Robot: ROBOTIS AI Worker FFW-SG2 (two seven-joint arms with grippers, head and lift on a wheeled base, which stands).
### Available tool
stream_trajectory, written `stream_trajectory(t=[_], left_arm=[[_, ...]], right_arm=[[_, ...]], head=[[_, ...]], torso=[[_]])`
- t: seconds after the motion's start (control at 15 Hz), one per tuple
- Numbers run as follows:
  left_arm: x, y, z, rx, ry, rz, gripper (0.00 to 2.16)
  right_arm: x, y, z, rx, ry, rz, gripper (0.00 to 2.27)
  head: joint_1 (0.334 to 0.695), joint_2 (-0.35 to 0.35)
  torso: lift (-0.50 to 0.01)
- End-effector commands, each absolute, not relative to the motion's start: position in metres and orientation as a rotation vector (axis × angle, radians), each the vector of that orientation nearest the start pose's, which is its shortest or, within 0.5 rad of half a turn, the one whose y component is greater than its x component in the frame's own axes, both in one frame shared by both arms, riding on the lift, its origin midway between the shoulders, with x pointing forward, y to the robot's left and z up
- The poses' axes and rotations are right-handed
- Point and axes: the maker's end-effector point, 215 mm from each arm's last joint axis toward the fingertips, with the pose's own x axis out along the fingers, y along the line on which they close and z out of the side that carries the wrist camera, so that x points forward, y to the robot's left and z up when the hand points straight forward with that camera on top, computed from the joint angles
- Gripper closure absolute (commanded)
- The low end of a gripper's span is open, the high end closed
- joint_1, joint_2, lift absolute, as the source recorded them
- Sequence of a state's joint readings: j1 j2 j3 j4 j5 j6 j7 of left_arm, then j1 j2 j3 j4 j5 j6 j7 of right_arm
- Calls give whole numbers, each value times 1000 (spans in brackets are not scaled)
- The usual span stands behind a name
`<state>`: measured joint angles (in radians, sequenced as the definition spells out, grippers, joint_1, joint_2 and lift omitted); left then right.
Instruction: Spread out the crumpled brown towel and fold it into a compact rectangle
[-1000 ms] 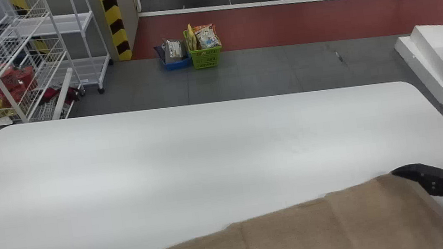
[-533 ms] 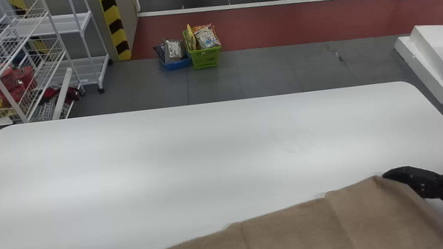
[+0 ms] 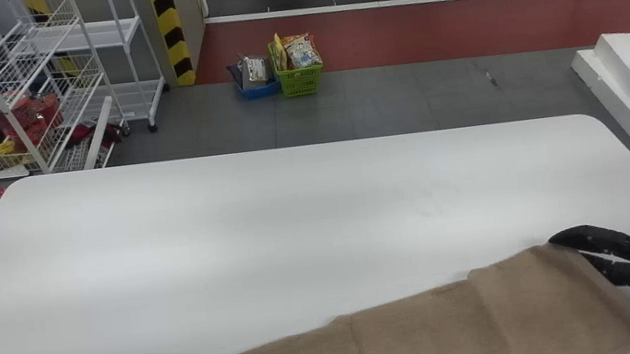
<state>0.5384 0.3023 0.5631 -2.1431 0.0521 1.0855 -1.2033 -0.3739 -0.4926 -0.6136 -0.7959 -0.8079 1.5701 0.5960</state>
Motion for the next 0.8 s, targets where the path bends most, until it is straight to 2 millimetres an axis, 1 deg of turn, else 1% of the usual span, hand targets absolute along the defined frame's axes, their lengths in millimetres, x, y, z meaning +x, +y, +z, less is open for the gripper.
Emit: stream_trajectory(t=[0.0,0.07,0.13,0.27,0.33,0.47,0.6,0.73], left_arm=[[273,350,-448,-305,916,-555,19],[274,351,-446,-303,910,-550,-2],[275,354,-442,-304,900,-545,-2],[276,363,-435,-312,884,-524,66],[275,365,-435,-315,891,-517,66],[274,364,-437,-318,897,-516,66],[271,360,-439,-334,913,-521,73],[271,360,-438,-332,911,-518,76]], right_arm=[[449,-364,-450,1483,946,335,198],[448,-366,-449,1481,939,334,29],[446,-369,-449,1459,934,333,6],[440,-379,-450,1417,930,317,36],[437,-386,-452,1395,930,295,46],[430,-396,-457,1382,939,267,49],[422,-401,-462,1352,950,253,53],[418,-406,-459,1311,936,250,56]], head=[[695,-23],[695,-21],[695,-21],[695,-24],[695,-24],[695,-26],[695,-46],[695,-60]], torso=[[-127],[-127],[-127],[-127],[-127],[-127],[-127],[-127]])
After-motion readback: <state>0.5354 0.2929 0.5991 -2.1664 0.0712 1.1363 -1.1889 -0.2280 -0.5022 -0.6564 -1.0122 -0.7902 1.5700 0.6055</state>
